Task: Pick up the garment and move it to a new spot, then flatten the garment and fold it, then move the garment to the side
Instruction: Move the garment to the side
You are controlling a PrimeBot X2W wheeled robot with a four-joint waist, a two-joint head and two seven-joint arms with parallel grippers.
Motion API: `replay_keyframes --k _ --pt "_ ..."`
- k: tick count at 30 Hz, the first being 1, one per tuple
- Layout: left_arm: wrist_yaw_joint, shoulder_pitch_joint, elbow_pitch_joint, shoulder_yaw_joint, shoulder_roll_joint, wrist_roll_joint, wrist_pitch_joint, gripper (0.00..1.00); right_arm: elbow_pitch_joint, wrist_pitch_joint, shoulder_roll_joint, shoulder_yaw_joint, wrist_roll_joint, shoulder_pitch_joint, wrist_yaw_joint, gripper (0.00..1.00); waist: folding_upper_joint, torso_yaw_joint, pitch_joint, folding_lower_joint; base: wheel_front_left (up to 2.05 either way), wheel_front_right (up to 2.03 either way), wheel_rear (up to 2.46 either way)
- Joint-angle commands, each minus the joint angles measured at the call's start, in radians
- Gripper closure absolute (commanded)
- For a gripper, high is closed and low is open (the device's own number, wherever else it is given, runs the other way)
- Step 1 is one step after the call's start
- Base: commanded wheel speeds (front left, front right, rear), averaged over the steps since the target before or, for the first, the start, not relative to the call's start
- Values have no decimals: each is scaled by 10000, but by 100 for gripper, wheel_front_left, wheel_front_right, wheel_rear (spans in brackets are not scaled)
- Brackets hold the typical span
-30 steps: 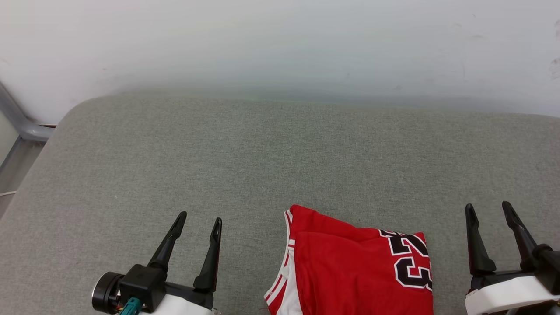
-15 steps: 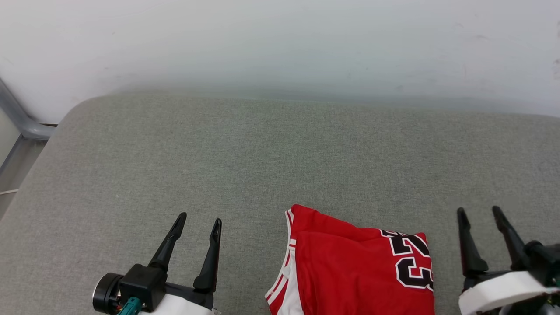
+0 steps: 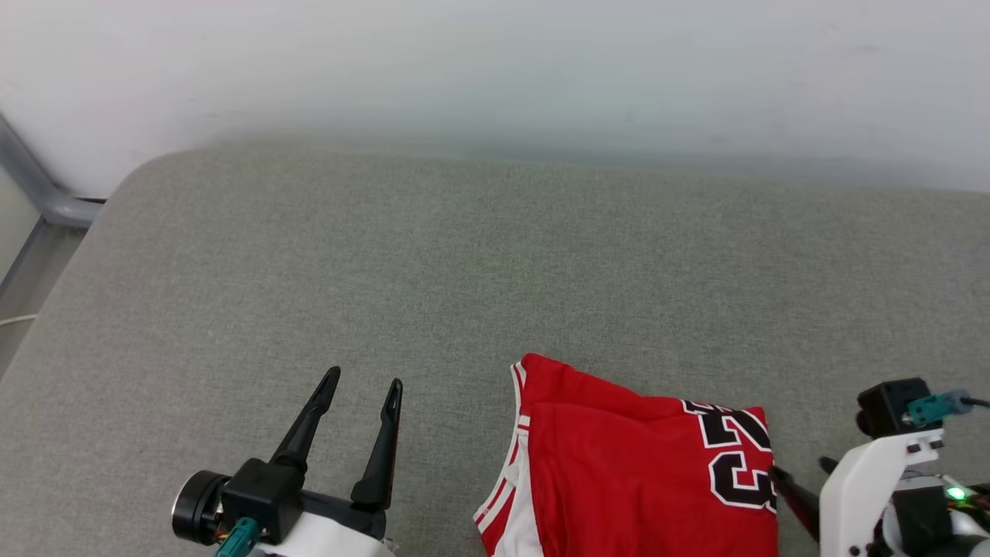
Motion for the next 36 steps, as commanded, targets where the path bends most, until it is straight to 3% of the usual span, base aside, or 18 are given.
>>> replay_keyframes --k 1,7,15,24,25,26,33,36 --pt "-16 -175 -6 -35 12 29 -22 0 -191 495 -86 -179 -142 -31 -16 0 0 104 158 1 0 0 0" --pt "-16 -417 -23 -179 6 66 -22 0 -127 1861 405 -608 -543 -166 -13 0 0 441 613 1 0 0 0" --pt "-16 -645 18 -266 19 89 -22 0 589 1627 822 -501 -587 -378 -12 0 0 770 1006 1 0 0 0" --pt "-16 -796 47 -387 29 108 -22 0 1854 1385 688 340 -900 -230 -10 0 0 927 1168 1 0 0 0" --pt "-16 -805 56 -393 34 114 -22 0 1996 1303 659 421 -921 -227 -10 55 0 930 1164 1 0 0 0" --pt "-16 -811 73 -402 40 110 -22 0 2126 1231 614 563 -940 -246 -10 98 0 926 1150 1 0 0 0" --pt "-16 -657 137 -312 65 112 -22 0 2355 188 -63 967 -1130 -748 -21 100 0 727 890 1 0 0 0" --pt "-16 -615 76 -310 60 99 -22 0 2060 -211 -763 1355 -1334 -1144 -21 100 0 477 763 1 0 0 0"
